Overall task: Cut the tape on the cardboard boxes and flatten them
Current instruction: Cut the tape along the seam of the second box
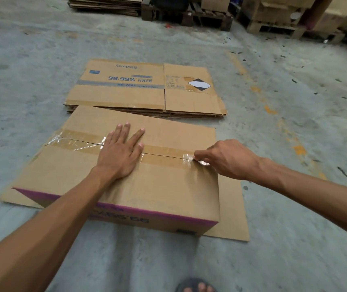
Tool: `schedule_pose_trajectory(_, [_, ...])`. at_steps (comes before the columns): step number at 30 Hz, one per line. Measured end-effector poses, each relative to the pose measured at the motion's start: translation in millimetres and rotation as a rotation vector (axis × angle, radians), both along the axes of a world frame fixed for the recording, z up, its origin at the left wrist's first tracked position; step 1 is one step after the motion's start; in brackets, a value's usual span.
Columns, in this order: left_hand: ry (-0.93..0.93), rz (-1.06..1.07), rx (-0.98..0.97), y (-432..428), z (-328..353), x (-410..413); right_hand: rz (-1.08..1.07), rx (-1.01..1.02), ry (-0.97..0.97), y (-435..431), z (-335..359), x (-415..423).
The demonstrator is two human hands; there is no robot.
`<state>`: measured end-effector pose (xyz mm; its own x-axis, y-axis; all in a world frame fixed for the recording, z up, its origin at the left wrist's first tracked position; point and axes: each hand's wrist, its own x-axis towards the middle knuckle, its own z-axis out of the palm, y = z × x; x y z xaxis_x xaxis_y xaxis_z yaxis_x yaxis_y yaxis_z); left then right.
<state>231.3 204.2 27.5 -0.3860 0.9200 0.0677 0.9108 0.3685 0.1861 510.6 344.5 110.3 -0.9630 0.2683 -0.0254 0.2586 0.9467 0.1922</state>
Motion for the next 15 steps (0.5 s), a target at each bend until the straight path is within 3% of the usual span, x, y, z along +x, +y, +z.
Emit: schedule_pose_trajectory(15, [0.026, -0.002, 0.014, 4, -11, -6, -0.069, 0.069, 0.057, 10, -7, 60])
